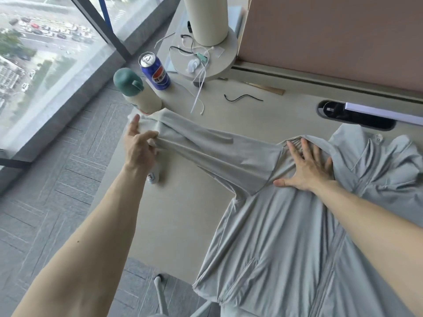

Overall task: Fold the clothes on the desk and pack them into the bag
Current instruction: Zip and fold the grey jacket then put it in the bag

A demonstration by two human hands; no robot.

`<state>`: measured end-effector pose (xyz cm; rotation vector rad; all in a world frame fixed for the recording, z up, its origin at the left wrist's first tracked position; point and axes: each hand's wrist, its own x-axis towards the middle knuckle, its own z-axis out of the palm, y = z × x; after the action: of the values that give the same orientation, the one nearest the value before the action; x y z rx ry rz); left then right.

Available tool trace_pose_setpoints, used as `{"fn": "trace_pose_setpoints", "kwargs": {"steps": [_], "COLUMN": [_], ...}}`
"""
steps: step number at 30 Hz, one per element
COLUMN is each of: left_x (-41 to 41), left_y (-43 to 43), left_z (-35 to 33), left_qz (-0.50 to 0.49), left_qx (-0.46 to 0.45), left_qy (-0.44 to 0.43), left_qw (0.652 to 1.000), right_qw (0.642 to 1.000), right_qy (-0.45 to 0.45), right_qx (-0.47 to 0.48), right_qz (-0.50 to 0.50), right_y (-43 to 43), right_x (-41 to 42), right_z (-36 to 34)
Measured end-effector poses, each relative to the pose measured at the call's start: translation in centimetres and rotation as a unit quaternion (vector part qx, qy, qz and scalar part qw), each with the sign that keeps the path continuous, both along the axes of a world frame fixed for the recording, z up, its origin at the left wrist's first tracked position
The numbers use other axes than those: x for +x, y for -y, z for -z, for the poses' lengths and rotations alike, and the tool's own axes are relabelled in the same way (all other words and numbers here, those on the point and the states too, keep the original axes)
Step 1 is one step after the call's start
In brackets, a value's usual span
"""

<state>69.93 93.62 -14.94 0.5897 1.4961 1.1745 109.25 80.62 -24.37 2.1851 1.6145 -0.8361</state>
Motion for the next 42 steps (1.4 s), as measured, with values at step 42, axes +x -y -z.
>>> {"fn": "trace_pose_setpoints", "kwargs": {"steps": [42], "left_x": [22.1], "left_y": [20.6], "left_z": [2.4], "left_qz": [0.793], "left_qx": [0.368], "left_qy": [-0.356], "left_qw": [0.329], "right_qw": [0.528], "right_qy": [-0.554], "right_qx": [0.140], "right_qz": [0.629], "right_y": [18.8], "right_x": [1.2], "right_z": [-6.7]}}
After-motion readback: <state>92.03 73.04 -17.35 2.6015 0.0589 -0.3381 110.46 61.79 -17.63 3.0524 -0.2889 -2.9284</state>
